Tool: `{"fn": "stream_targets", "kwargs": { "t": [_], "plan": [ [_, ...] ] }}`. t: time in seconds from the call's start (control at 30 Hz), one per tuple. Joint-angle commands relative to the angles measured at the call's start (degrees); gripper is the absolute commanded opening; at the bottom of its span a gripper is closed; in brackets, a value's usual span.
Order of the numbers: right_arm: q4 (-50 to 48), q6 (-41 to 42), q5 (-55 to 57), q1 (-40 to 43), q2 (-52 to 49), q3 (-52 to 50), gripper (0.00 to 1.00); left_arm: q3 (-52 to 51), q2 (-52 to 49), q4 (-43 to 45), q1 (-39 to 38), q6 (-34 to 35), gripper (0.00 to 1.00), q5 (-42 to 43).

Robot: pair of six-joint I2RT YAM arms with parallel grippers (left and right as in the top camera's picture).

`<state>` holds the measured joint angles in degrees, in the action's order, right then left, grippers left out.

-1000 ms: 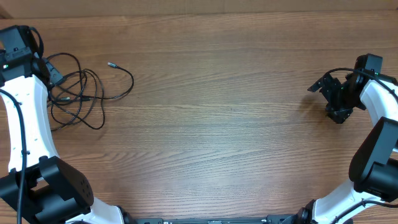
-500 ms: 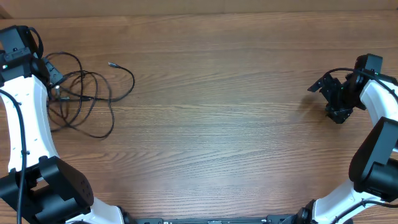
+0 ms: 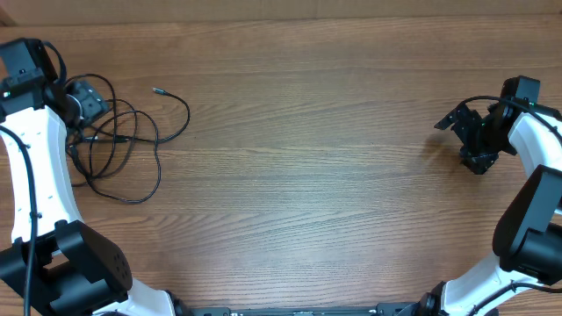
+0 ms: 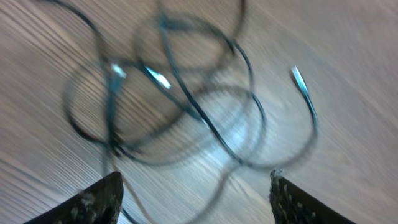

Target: Untangle cables

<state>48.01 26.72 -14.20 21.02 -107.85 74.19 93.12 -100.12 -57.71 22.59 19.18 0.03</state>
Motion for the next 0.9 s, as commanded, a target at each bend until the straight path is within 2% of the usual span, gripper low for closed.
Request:
{"fn": "stream_targets", "kwargs": {
  "t": [0.0, 0.1, 0.33, 0.87],
  "plan": [
    [-0.17, -0.35, -0.02, 0.11, 1.07, 0.87, 1.0, -0.59, 0.04, -3.02, -0.52, -2.71, 0.76, 12.33],
    [-0.15, -0.35, -0.02, 0.11, 1.07, 0.87, 1.0, -2.4, 0.04, -5.03, -1.66, -2.6, 1.0, 13.14],
    [-0.15, -0.35, -0.02, 0.11, 1.07, 0.87, 1.0, -10.91, 0.04, -4.2, -6.34, -1.18, 1.0, 13.16],
    [-0.15, -0.37, -0.02, 0.11, 1.07, 0.87, 1.0, -28.28, 0.04, 9.16, -22.71, -0.74, 1.0, 12.94]
  ]
}}
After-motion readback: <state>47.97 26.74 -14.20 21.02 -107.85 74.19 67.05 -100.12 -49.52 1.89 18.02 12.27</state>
